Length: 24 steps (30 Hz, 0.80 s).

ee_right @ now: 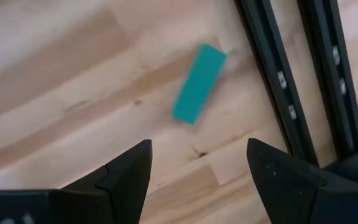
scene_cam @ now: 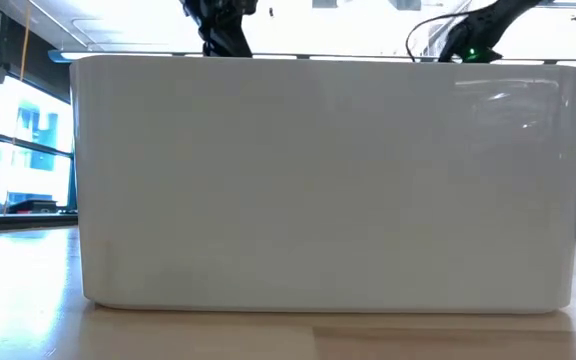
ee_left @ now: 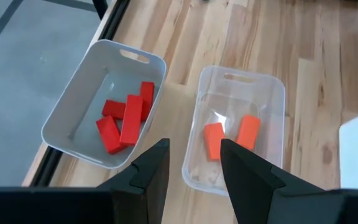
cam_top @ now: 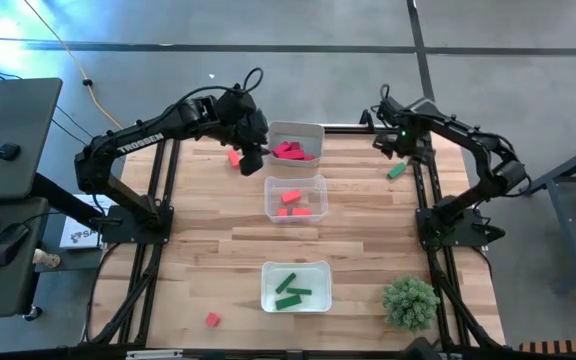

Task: Sort & place blocks by color
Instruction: Put the green block into the white bin

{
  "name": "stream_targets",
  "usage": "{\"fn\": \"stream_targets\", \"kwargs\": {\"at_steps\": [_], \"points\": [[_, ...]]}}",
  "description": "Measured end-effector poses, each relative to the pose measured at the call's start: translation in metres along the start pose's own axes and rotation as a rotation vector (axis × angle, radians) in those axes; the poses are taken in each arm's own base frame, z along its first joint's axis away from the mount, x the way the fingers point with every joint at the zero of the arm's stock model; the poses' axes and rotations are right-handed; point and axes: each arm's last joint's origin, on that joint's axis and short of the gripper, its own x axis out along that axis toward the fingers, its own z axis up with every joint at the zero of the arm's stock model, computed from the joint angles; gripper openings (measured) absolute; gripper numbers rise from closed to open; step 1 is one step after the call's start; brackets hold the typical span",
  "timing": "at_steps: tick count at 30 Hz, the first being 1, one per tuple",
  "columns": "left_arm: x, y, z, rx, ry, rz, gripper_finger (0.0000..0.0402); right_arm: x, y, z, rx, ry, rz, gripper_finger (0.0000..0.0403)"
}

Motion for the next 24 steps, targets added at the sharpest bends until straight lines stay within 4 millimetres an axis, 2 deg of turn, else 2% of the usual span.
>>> {"fn": "stream_targets", "kwargs": {"at_steps": [9, 24], "points": [[0.0, 0.0, -0.001, 0.057, 0.011, -0.002, 0.0133, 0.046, -0.004, -0.01, 0.131, 0.023, 0.014, 0.0252], [0.0, 0.0, -0.001, 0.083, 0.01, -0.002, 0.0133, 0.091, -0.011, -0.016, 0.265, -0.057, 0.098, 0.0252]]}}
